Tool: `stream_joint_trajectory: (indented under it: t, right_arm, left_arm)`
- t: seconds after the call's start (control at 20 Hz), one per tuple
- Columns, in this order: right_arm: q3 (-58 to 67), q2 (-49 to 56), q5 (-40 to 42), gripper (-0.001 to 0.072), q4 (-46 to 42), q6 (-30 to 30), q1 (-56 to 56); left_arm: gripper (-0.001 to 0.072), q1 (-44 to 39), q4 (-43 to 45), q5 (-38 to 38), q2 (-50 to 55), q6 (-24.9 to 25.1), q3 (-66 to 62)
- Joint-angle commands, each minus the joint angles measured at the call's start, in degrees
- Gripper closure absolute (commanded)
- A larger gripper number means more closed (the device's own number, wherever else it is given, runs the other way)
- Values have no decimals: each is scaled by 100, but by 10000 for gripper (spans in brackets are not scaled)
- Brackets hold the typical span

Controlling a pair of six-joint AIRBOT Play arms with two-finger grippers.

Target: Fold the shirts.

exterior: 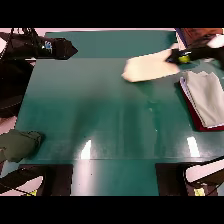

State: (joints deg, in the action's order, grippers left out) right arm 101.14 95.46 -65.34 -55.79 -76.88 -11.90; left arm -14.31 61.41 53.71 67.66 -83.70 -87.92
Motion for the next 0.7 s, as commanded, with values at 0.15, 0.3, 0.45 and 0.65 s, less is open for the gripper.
stream_joint_trajectory:
  t: [0.15,0.3,0.45,0.65]
  right_arm:
    - [105,-289,529,694,153,-52,-1971]
    - [208,-293,627,694,232,-50,-2162]
    - [761,-295,461,694,229,-50,-2096]
    - [1735,-313,232,694,216,-50,-1950]
  left_arm:
    - [678,-37,-11,-227,-4,-181,2]
    - [678,-37,-11,-227,-4,-184,2]
    - [678,-37,-11,-225,-4,-184,2]
    - [678,-37,-24,-205,-4,-184,2]
